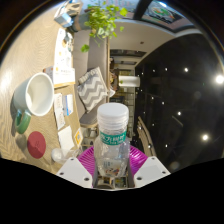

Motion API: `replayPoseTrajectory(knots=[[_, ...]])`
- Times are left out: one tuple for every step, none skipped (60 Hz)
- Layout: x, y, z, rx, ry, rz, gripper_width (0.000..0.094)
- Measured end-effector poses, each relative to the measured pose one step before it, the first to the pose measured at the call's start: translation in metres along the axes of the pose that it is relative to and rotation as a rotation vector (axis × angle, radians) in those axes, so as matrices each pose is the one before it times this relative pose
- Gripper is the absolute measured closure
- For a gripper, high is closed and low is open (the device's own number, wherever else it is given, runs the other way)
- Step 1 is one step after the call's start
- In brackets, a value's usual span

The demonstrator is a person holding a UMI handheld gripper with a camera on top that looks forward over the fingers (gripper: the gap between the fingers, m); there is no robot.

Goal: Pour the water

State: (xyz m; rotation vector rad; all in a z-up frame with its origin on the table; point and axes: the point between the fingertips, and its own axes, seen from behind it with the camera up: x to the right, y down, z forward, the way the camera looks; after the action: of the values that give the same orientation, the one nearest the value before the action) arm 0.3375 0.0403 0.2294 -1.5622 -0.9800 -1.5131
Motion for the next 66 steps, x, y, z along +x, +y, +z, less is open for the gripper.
replayPoseTrajectory(knots=[[-0.00304,-0.00498,0.00107,0.00523,0.00155,-0.0436,0.0523],[-0.00289,-0.00499,0.00119,0.00529,0.00142,-0.0448,0.0525],[-0.00286,-0.00463,0.0013,0.00473,0.00111,-0.0431,0.0525],[-0.00228,-0.00469,0.00111,0.00458,0.00138,-0.04,0.0526],[-0.00395,-0.00308,0.0035,0.00919,0.00412,-0.0356,0.0526],[-0.00171,-0.00394,0.00048,0.00632,0.00232,-0.0331,0.0526],[-0.00212,-0.00397,0.00082,0.00266,0.0021,-0.038,0.0526],[-0.00244,-0.00375,0.00113,0.00242,0.00046,-0.0381,0.0525],[-0.00237,-0.00295,0.00092,0.00364,-0.00051,-0.0355,0.0525],[-0.00193,-0.00318,0.00062,0.00449,0.00016,-0.031,0.0525],[-0.00166,-0.00303,0.0006,0.00382,0.00137,-0.0281,0.0524],[-0.00149,-0.00293,0.00038,0.00401,0.00191,-0.0278,0.0525],[-0.00253,-0.00226,0.00194,0.00467,0.00141,-0.0285,0.0525],[-0.00114,-0.00267,0.0004,0.00257,-0.00147,-0.0278,0.0524],[-0.00096,-0.00216,-0.00011,0.00134,0.00108,-0.0271,0.0524],[-0.00031,-0.00267,-0.00019,0.00309,0.00235,-0.0208,0.0524],[0.00084,-0.00288,-0.00051,0.00674,0.00461,-0.0134,0.0525],[0.00064,-0.00253,-0.00116,0.00571,0.00595,-0.0105,0.0525],[0.00067,-0.00211,-0.00011,0.00489,0.00007,-0.0072,0.0525],[-0.00007,-0.00123,-0.00102,0.0023,0.00267,-0.011,0.0525],[-0.00063,-0.00076,0.00189,0.0073,-0.00084,-0.005,0.0525],[0.00068,-0.00211,0.00004,0.00485,-0.00197,-0.001,0.0526],[0.0011,-0.00077,-0.00087,0.00154,0.00008,0.0015,0.0524],[0.00107,-0.00063,-0.00077,0.00196,-0.00008,0.0049,0.0524],[0.00137,-0.00066,-0.00095,0.00267,-0.00006,0.009,0.0524],[0.00108,-0.0003,-0.0008,0.00278,-0.00173,0.0115,0.0525],[0.00052,0.00078,-0.0004,-0.00032,-0.00367,0.0129,0.0525],[0.00074,0.00106,-0.00002,-0.00031,-0.00235,0.0149,0.0524],[0.00093,0.00098,-0.00113,-0.00198,-0.00323,0.0203,0.0525],[0.00064,0.0008,-0.00069,0.00134,-0.00586,0.0298,0.0525],[0.00122,0.00064,-0.00071,0.0024,-0.00714,0.035,0.0524],[0.00149,0.00133,-0.0009,0.00205,-0.00637,0.0398,0.0523],[0.00253,0.00122,-0.0004,0.00355,-0.00857,0.0404,0.0525],[0.002,0.00183,-0.00084,0.00139,-0.00644,0.0435,0.0525],[0.00159,0.00205,-0.00097,-0.00009,-0.0089,0.0446,0.0525],[0.00187,0.00225,-0.00144,-0.00044,-0.01041,0.0488,0.0524],[0.00286,0.00147,-0.0016,0.00199,-0.00875,0.0542,0.0523],[0.00333,0.0003,-0.00141,0.00631,-0.00652,0.0591,0.0521],[0.00544,-0.0012,-0.00598,0.00302,-0.0004,0.0494,0.052],[0.00099,0.0013,-0.00069,0.00872,-0.01418,0.0608,0.0521],[0.00301,0.00159,0.00067,0.00615,-0.01316,0.053,0.0522],[0.00317,0.00164,-0.00179,0.00128,-0.00735,0.0528,0.0522],[0.00352,0.0014,-0.00185,0.00239,-0.0049,0.0543,0.0522],[0.00311,0.00047,-0.00229,0.00519,-0.00643,0.0563,0.0521],[0.0016,0.00045,-0.00176,0.00664,-0.01084,0.0564,0.0522],[0.00129,0.00075,-0.00164,0.00473,-0.01228,0.0533,0.0522],[0.0002,0.00186,-0.00343,-0.00071,-0.00996,0.0516,0.0522],[0.00091,0.00204,-0.00096,-0.00092,-0.01234,0.0489,0.0521],[0.00022,0.0019,-0.00099,-0.0011,-0.01295,0.0507,0.0524],[-0.00113,-0.00004,-0.00271,-0.00167,-0.0101,0.0497,0.052],[-0.00054,0.00308,0.0003,0.00035,-0.02157,0.0545,0.052],[-0.00207,0.00343,0.00175,-0.00108,-0.01932,0.0496,0.0519],[-0.00229,0.00367,0.00008,-0.00545,-0.02087,0.0499,0.052],[-0.00236,0.00415,0.00024,-0.00699,-0.02076,0.0505,0.052],[-0.00224,0.00318,0.00027,-0.00409,-0.01964,0.0549,0.0519],[-0.00231,0.00198,0.00053,0.00348,-0.01988,0.0574,0.052],[-0.00239,0.00216,-0.00099,0.00383,-0.02003,0.0573,0.052],[-0.00238,0.00418,0.00319,0.00089,-0.01949,0.0447,0.052],[-0.00482,0.00674,0.00026,-0.00505,-0.01098,0.0397,0.052],[0.0002,0.00447,0.00296,-0.00802,-0.01276,0.0295,0.0521],[-0.0001,0.00589,0.0026,-0.00873,-0.01021,0.0281,0.0521],[-0.0004,0.00563,0.00274,-0.00818,-0.00987,0.0254,0.052],[-0.00103,0.00532,0.0027,-0.00628,-0.01057,0.0255,0.0521],[-0.00106,0.00485,0.00317,-0.00411,-0.01163,0.025,0.0522],[-0.00259,0.00737,0.00345,-0.00492,-0.01145,0.0238,0.0521],[-0.00198,0.00482,0.00153,-0.00781,-0.01062,0.0187,0.0521]])
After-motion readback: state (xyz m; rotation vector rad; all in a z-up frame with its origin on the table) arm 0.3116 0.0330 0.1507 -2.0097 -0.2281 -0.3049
